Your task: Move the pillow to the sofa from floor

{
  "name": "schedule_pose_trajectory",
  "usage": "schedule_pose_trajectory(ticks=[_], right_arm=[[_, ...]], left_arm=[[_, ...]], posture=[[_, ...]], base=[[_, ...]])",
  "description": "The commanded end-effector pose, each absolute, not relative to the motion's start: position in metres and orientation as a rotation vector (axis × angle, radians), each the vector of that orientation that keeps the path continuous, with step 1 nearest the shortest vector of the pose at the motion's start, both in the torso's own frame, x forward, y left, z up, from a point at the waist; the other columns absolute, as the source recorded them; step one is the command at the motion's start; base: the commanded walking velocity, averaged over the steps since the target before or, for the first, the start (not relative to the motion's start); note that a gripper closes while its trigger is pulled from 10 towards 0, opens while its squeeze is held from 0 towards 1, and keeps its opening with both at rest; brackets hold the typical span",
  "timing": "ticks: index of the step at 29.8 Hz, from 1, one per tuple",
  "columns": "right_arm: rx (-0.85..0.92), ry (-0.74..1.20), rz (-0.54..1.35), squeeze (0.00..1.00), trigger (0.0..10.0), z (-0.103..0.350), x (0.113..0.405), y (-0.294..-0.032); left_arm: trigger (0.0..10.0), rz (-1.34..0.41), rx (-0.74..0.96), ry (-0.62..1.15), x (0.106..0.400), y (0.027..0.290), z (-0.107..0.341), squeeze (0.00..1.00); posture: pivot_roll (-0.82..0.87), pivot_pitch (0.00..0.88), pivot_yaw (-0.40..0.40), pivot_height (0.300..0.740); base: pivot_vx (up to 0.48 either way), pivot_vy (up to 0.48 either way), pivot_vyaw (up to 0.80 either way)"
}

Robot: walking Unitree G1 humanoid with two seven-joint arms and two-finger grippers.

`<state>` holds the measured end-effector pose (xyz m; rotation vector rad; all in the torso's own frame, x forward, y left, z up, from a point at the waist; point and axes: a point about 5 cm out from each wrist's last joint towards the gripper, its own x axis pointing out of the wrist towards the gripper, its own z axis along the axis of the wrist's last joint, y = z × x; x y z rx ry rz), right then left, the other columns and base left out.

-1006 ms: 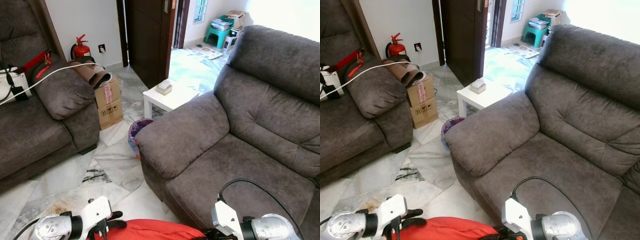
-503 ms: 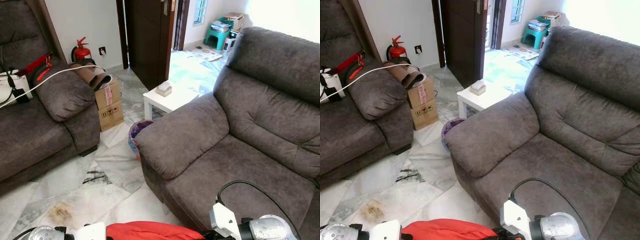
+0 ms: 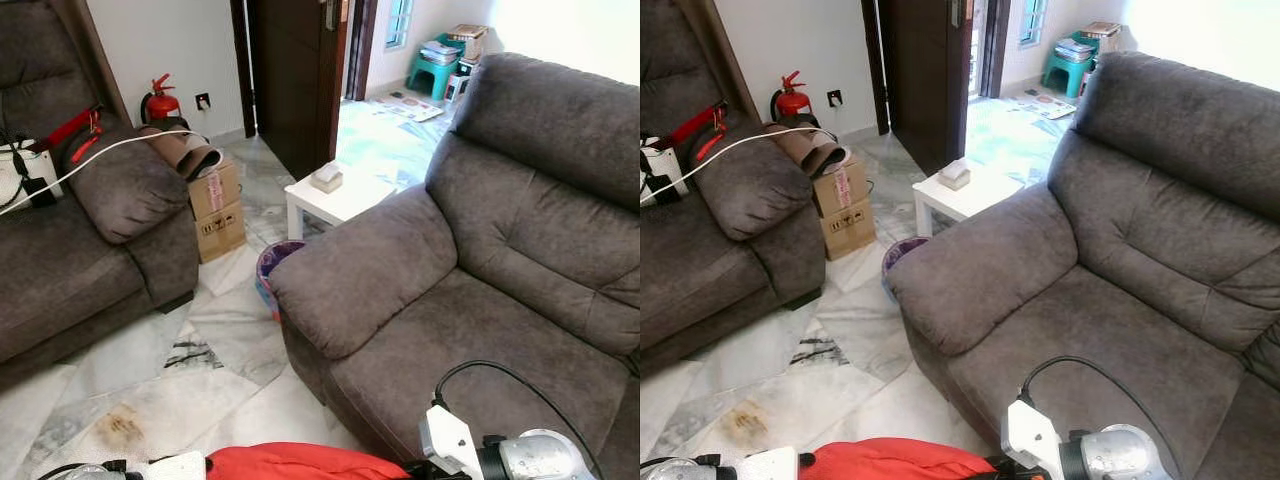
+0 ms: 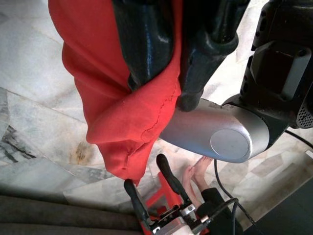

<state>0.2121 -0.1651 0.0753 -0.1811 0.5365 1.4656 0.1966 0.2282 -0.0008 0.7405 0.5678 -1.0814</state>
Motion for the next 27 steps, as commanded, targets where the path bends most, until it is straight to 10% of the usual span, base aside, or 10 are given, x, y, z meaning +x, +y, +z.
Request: schedule_pose_trajectory(ticks=[1, 11, 12, 27], right_arm=[[-0.196, 0.43, 1.515, 0.0, 10.0, 0.093, 0.216, -0.159], [-0.2, 0.432, 1.525, 0.0, 10.0, 0.096, 0.216, -0.16], [-0.2, 0.432, 1.525, 0.0, 10.0, 0.096, 0.216, -0.16], [-0.205, 0.439, 1.537, 0.0, 10.0, 0.101, 0.214, -0.163]], left_arm=[[10.0, -1.104, 0.749, 0.579, 0.193, 0.226, -0.006, 1.0], [10.0, -1.056, 0.84, 0.631, 0.188, 0.235, -0.024, 1.0], [10.0, -1.045, 0.845, 0.633, 0.188, 0.236, -0.025, 0.0], [10.0, -0.805, 0.877, 0.584, 0.211, 0.242, -0.026, 0.0]], posture=[[0.06, 0.089, -0.012, 0.74], [0.06, 0.098, -0.021, 0.74], [0.05, 0.097, -0.023, 0.74], [0.03, 0.105, -0.035, 0.74]], base=[[0.0, 0.0, 0.0], [0.0, 0.0, 0.0], [0.0, 0.0, 0.0], [0.0, 0.0, 0.0]])
